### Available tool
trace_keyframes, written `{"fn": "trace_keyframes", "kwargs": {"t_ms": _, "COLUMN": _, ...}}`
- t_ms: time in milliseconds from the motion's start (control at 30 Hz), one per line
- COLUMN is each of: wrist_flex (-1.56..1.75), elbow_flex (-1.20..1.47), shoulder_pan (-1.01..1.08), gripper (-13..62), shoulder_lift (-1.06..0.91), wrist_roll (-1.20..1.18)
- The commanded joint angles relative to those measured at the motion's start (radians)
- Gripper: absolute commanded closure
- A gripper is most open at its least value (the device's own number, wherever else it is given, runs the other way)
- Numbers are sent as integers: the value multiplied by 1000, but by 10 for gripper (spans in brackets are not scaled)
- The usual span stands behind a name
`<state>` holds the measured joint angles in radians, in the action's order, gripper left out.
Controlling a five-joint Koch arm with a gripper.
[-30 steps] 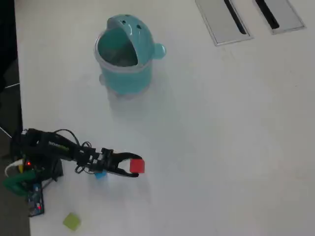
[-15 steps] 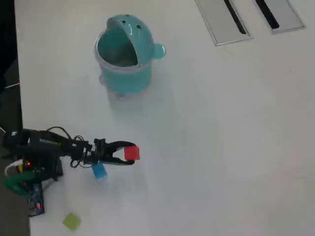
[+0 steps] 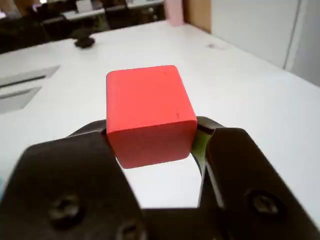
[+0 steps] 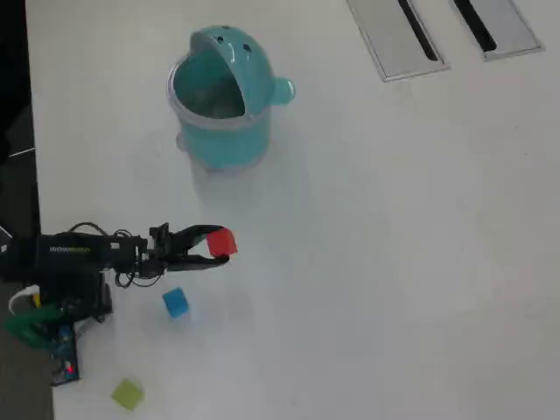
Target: Grasp RGB lego blocks and put them in the bin one by one.
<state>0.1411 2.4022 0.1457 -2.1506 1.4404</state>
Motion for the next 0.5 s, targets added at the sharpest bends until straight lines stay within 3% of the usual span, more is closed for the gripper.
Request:
{"fn": "trace_keyframes", "kwargs": {"t_ms": 0, "wrist_flex": 17, "elbow_flex": -67, "shoulder_pan": -25, "gripper": 368, "shoulder_lift": -35, "wrist_roll": 20}}
{"fn": "trace_keyframes", "kwargs": {"t_ms": 467, "wrist_flex": 6, "elbow_flex": -98, "shoulder_pan": -261, "gripper": 368, "shoulder_lift": -92, "wrist_roll": 74}}
